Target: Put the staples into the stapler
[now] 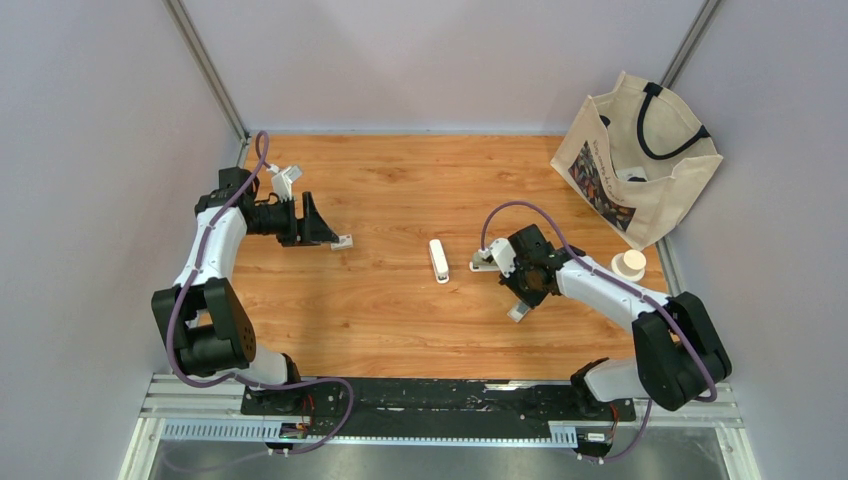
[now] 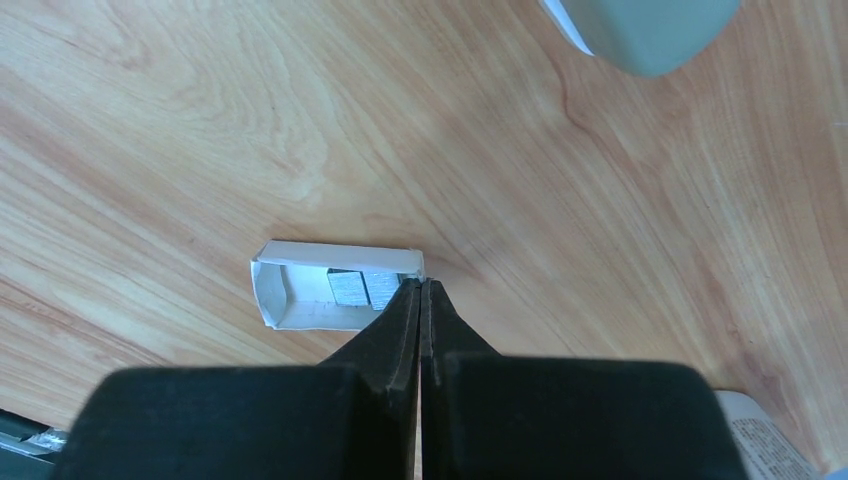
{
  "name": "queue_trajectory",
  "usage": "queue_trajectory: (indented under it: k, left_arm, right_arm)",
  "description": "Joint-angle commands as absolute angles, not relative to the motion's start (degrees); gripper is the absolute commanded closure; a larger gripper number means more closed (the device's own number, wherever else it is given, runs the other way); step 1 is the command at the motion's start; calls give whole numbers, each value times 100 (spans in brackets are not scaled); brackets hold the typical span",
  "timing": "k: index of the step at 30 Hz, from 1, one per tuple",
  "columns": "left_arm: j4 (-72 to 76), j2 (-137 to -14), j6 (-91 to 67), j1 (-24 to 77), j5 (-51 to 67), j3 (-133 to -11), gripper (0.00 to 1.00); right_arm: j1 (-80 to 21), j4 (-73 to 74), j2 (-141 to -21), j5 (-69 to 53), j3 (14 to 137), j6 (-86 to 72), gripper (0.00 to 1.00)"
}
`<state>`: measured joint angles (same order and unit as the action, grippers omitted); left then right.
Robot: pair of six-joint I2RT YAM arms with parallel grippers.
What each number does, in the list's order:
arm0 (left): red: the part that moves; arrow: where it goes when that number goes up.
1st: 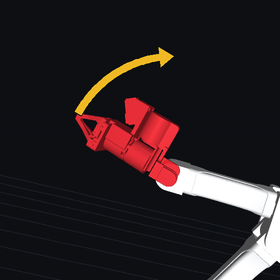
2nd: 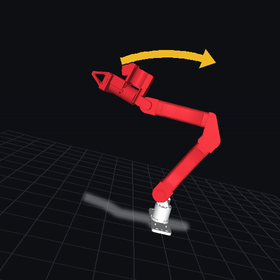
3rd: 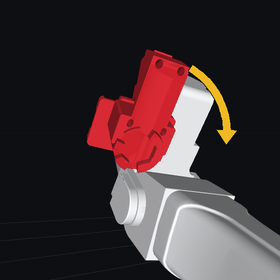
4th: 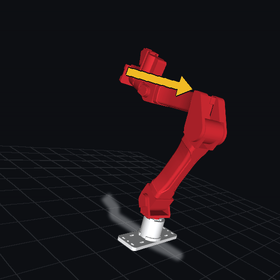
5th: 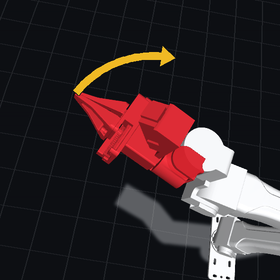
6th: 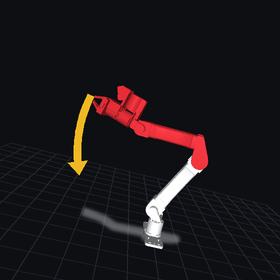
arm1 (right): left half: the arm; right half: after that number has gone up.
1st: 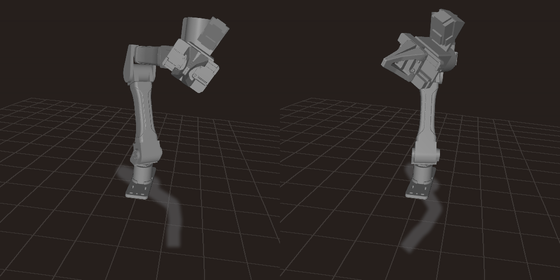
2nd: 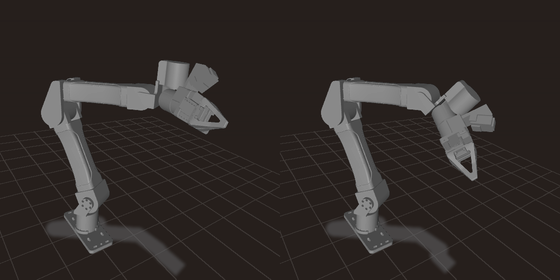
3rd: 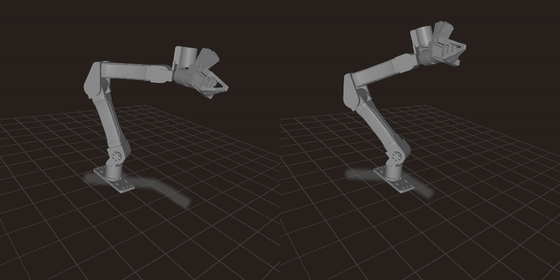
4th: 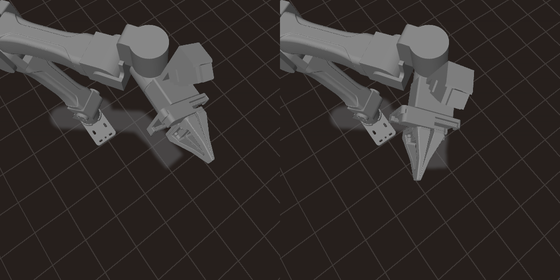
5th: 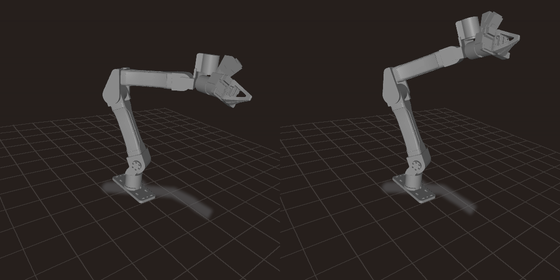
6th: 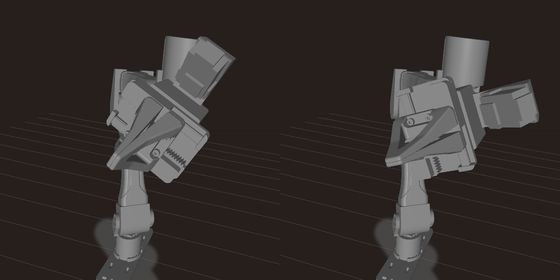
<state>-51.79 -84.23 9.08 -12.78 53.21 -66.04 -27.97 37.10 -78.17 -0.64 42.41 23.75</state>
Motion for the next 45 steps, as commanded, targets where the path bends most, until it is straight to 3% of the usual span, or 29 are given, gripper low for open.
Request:
queue_trajectory:
  k: [1,20,23,26,36,41,45]
  left_arm:
    - [-5098,-8218,844,-1301,5396,-6583,12]
    - [-5089,-8209,853,-1301,5414,-6557,12]
    - [-5089,-8209,853,-1301,5414,-6557,12]
    - [-5089,-8209,853,-1301,5405,-6557,12]
    - [-5071,-8209,853,-1301,5414,-6548,12]
    - [-5071,-8218,853,-1301,5414,-6548,12]
    - [-5080,-8227,844,-1301,5414,-6557,12]
  right_arm:
    - [-2873,3315,-7463,420,4228,2355,100]
    - [-2935,3226,-7269,483,4193,2337,100]
    - [-2778,3584,-7365,-234,4367,2321,100]
    - [-2970,3244,-7348,535,4132,2425,100]
    - [-2962,3419,-7681,466,4263,2426,100]
    - [-2962,3445,-7848,510,4298,2470,87]
    - [-2962,3454,-7761,580,4324,2522,66]
